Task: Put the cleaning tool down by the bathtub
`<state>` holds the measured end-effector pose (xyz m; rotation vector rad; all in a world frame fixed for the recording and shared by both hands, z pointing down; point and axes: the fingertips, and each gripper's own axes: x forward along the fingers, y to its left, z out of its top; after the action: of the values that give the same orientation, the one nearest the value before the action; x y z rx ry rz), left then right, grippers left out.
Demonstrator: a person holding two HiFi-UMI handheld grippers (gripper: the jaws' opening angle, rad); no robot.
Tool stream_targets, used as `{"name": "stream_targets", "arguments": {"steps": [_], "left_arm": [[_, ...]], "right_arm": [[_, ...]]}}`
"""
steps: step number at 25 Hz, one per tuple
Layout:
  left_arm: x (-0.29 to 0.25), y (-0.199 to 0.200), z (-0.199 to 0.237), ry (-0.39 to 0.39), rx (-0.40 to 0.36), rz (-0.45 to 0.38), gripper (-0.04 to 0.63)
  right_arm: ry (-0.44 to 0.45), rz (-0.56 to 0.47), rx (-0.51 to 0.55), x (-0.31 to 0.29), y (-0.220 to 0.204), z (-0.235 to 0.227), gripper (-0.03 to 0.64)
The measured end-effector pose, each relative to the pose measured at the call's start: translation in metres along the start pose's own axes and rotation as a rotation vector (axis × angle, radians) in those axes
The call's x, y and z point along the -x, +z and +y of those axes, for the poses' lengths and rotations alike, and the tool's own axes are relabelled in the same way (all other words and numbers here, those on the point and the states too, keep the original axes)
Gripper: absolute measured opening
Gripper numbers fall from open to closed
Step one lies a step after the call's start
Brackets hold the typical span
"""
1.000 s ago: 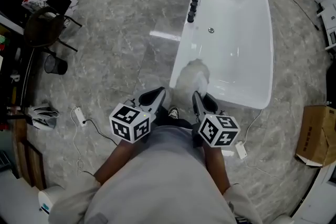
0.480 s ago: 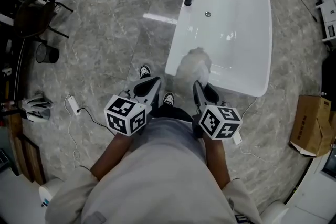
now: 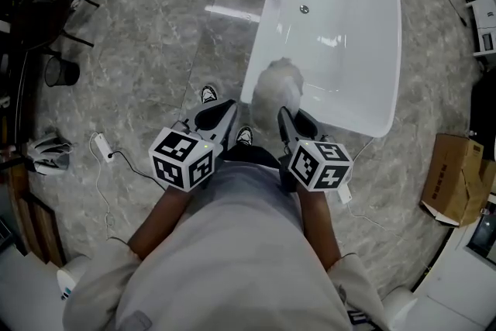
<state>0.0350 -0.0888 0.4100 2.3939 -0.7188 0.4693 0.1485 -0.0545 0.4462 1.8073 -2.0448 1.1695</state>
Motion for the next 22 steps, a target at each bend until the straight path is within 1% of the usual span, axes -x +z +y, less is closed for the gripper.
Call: {"name": "stream_targets", "arguments": {"steps": [12,22], "left_arm": [[0.001,0.006,0.026,0.064,0.031,0.003,0.005],[-0.001,0.005,0.034,0.080,0.044,0.015,0.005]], "right_arm": [[0.024,0.084,0.009,-0.048,-0.004,-0.012,0.074],[0.005,0.174,-0.013,-0.078,-0.031,-0.030,0.074]]}}
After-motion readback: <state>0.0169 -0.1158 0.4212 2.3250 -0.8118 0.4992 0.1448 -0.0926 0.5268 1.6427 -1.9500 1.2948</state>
